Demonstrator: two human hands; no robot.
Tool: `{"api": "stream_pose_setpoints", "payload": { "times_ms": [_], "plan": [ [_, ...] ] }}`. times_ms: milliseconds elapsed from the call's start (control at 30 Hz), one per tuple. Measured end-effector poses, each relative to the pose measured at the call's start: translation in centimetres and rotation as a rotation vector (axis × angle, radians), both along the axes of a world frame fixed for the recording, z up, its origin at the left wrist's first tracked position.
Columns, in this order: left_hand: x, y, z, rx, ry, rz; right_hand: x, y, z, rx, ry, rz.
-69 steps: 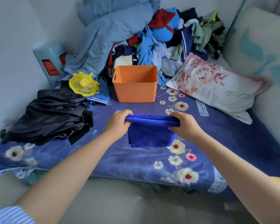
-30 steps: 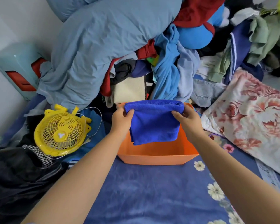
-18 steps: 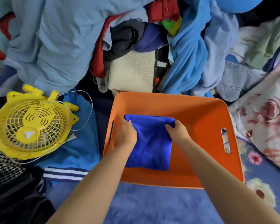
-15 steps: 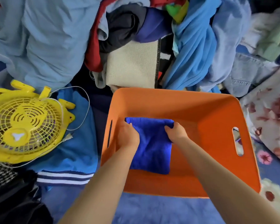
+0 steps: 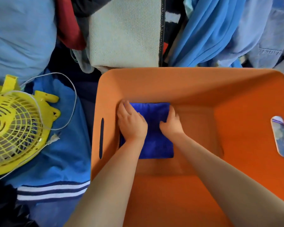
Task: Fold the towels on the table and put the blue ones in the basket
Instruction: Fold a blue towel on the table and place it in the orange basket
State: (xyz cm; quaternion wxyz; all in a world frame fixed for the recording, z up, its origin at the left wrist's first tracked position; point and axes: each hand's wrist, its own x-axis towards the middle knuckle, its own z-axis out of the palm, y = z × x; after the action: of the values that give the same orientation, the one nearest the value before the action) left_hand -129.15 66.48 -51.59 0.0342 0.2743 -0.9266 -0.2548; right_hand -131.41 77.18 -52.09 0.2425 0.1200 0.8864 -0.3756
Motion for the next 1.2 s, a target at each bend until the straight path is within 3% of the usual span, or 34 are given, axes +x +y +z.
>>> {"api": "stream_pose_setpoints", "payload": {
  "times_ms": [67, 133, 233, 400, 600, 767, 967, 1200],
  "plan": [
    [1.2, 0.3, -0.9, -0.220, 0.056, -0.272, 1.1, -0.1, -0.5, 0.145, 0.087, 0.203],
    [1.9, 0.2, -2.0, -0.268, -0.129, -0.448, 2.0, 0.1, -1.2, 0.256, 0.122, 0.383],
    [2.7, -0.8, -3.9, -0.134, -0.348, -0.396, 2.7, 0.3, -1.9, 0.239, 0.026, 0.451],
    [2.4, -1.3, -3.4, -0.084, -0.467, -0.421, 2.4, 0.1, -1.2, 0.163, -0.107, 0.457],
    [1.5, -0.9, 0.7, -0.139, -0.497, -0.510, 1.5, 0.5, 2.0, 0.324, -0.162, 0.543],
    [1.0, -0.5, 8.5, -0.336, -0.350, -0.596, 1.3, 1.4, 9.4, 0.404, 0.032, 0.482],
    [1.9, 1.5, 21.3, -0.340, -0.205, -0.498, 2.6, 4.3, 22.0, 0.484, 0.297, 0.429],
    [9.1, 5.5, 36.2, -0.473, -0.060, -0.478, 9.5, 9.4, 35.7, 0.505, 0.572, 0.425]
  ]
}}
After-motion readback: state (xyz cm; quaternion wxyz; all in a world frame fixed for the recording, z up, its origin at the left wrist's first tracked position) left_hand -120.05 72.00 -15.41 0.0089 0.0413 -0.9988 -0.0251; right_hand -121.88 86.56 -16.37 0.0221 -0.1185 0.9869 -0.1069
